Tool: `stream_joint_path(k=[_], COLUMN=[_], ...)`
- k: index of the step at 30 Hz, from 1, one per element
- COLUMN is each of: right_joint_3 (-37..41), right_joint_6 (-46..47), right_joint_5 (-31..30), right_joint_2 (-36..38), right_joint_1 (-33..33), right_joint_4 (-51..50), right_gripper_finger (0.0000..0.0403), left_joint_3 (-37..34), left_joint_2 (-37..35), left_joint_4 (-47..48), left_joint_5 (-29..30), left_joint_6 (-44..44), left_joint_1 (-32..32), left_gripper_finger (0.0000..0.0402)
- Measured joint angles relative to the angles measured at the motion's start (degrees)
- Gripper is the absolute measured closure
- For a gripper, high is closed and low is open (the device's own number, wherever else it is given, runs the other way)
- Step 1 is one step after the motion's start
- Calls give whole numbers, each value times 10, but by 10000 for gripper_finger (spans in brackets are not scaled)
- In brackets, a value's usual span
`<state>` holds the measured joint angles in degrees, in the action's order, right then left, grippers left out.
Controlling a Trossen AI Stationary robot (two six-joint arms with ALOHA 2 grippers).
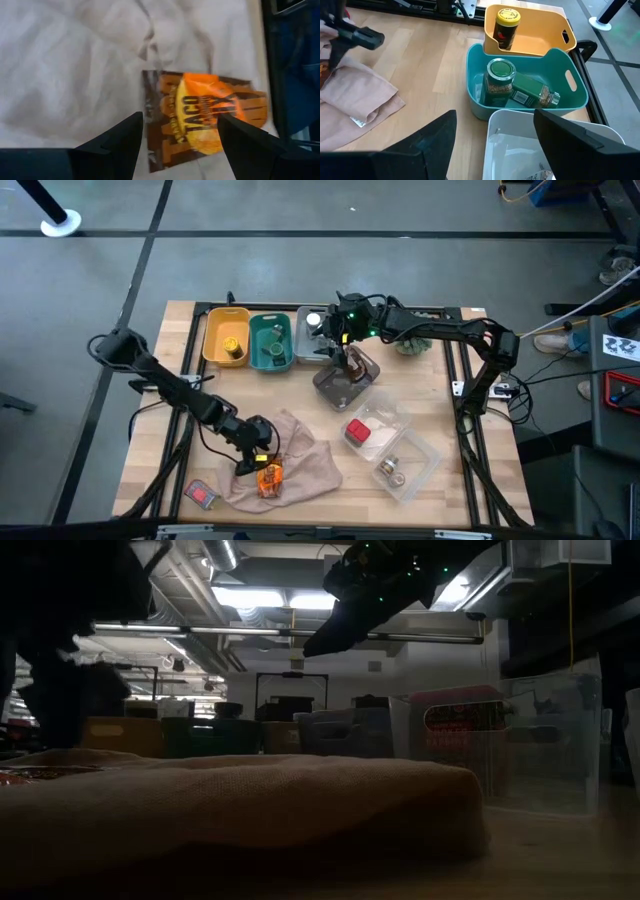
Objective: Sort spices by type
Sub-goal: Put the orange seasoning pack into the black bin
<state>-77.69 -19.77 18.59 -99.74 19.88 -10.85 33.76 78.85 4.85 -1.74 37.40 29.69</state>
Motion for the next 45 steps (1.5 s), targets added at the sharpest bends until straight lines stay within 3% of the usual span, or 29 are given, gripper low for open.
stream_joint_path(k=[30,34,38,45], right_joint_3=[0,0,0,0], right_joint_6=[0,0,0,0], right_joint_5=[1,1,0,0], right_joint_2=[0,-1,-1,-1], right_joint_1=[0,0,0,0], right_joint_4=[-13,-13,-13,-13], right_gripper_finger=[136,136,136,136], left_joint_3=[2,2,1,1], left_joint_2=[114,129,130,130], left_joint_4=[-95,-126,-127,-107], left_joint_5=[-28,-28,-26,-6], left_joint_6=[-4,-38,-76,-90], left_joint_1=[13,14,14,14], left_gripper_finger=[160,163,196,297])
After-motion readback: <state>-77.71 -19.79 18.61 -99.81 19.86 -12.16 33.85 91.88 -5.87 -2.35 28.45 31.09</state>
